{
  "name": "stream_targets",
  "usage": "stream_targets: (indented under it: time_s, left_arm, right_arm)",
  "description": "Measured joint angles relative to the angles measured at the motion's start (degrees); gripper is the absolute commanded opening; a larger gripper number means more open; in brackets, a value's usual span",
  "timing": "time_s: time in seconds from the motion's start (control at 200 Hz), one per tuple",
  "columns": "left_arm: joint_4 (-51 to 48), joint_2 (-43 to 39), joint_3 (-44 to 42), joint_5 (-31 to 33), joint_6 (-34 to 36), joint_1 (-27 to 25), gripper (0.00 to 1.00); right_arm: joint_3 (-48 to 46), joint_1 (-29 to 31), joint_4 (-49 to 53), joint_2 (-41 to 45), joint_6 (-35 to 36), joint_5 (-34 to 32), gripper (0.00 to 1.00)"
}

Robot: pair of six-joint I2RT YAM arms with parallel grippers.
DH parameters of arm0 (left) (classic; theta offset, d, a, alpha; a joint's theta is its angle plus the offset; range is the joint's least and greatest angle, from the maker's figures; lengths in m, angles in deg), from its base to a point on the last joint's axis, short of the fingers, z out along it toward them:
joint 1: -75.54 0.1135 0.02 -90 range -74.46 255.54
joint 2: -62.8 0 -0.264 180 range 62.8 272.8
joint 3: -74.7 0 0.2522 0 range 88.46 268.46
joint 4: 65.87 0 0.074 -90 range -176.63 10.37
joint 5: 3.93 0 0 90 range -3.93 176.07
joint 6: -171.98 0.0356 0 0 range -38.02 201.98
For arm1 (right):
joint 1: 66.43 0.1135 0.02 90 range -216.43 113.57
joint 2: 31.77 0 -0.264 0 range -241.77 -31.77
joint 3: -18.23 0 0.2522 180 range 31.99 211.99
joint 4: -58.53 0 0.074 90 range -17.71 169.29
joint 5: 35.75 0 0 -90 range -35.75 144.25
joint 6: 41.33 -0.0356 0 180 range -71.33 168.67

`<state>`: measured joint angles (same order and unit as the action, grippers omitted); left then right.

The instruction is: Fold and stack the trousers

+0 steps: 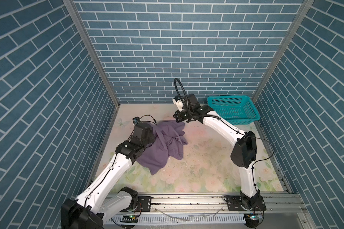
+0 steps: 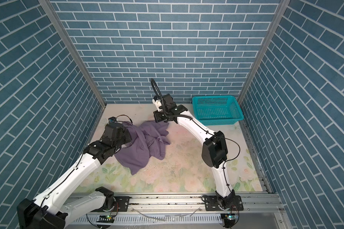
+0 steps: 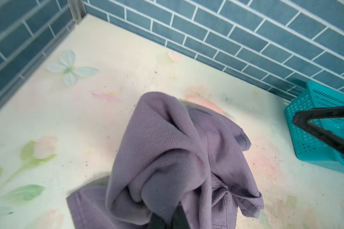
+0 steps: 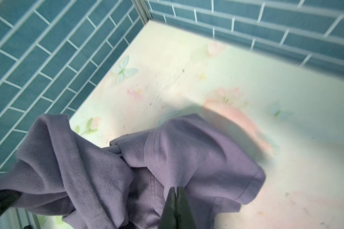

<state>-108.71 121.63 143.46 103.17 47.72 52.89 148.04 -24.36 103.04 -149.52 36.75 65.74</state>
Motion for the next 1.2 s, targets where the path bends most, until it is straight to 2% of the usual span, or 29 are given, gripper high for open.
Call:
stream_targets:
  time_s: [0.12,0.26,0.375,0.64,0.825,0.97,1.2]
  left_arm:
    - [-3.72,-0.79,8.72,3.93,3.28,1.09,0.00]
    - [-5.84,-0.37,17.42,4.68,6.56,1.51,0.00]
    - [-6.25,3.19,23.78,1.18,7.10,1.57,0.00]
    - [-7.45,12.61,36.41,-10.34,6.67,1.64,0.00]
    - [-8.02,16.44,47.43,-16.02,6.64,0.37,0.00]
    - [-7.98,19.02,54.25,-18.05,7.54,-4.35,0.00]
    - [-8.04,20.70,57.20,-17.99,8.85,-8.44,0.00]
  right_arm:
    - [-1.51,-0.11,-1.68,5.68,1.79,-3.72,0.01]
    - [-3.39,-0.28,-3.13,10.12,2.01,-4.02,0.32]
    - [-7.10,-0.33,-3.69,12.74,2.34,-3.45,0.42]
    - [-20.65,-0.33,-4.74,18.80,3.34,-6.01,0.54]
    - [-25.38,-0.33,-5.79,20.79,3.08,-7.17,0.83]
    - [-30.99,-0.39,-9.70,24.98,2.23,-4.11,0.94]
    - [-31.28,-0.37,-18.51,27.12,-2.86,5.81,0.99]
